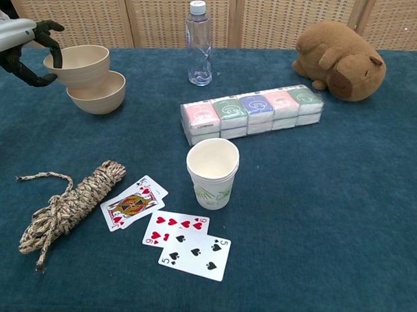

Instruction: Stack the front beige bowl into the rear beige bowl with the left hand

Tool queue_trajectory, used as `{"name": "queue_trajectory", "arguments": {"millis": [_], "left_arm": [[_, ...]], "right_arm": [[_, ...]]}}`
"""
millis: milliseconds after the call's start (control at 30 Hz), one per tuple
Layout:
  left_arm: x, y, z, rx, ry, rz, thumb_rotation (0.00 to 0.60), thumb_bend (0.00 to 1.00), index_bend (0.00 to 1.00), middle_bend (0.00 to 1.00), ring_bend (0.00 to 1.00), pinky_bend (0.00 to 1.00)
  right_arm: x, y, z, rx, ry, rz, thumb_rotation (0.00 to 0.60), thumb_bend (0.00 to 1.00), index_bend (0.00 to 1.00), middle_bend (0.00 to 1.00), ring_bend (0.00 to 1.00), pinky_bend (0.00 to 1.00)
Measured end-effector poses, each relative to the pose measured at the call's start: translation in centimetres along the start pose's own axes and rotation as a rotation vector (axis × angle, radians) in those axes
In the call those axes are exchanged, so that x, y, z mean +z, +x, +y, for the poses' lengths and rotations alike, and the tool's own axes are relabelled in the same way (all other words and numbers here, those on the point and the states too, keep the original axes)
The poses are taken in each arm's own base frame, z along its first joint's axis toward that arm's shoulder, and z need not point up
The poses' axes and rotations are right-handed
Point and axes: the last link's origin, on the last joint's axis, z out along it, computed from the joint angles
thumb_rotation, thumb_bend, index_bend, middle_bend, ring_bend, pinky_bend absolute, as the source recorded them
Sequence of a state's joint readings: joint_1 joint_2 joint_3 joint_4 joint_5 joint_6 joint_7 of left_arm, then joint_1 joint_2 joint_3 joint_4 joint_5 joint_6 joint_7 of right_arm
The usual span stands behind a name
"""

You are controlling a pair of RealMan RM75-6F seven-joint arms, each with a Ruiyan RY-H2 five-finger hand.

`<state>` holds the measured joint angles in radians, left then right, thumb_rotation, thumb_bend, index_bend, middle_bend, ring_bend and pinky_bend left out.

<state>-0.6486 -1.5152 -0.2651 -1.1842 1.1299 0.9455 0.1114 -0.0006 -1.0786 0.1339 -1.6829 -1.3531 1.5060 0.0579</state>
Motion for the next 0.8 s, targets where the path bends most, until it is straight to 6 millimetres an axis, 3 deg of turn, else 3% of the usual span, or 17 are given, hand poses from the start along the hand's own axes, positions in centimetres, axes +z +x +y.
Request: {"name": "queue_trajectory", "arguments": {"millis": [567,800], "left_arm": [[0.8,-1.9,-0.4,0.005,0.016,-0.006,0.6,0.46,0.65,0.0,0.0,0.0],[1.2,-2.3,0.0,0.01,0.016,-0.023,0.6,0.44,0.48,0.0,0.0,0.0]], "right_arm": [[0.1,0.1,0.0,0.008,-0.004,0.002,0.6,0.0,0.0,0.0,0.0,0.0],[0.1,0.0,0.0,0.007,-0.006,0.0,0.6,0.0,0.0,0.0,0.0,0.0]]}}
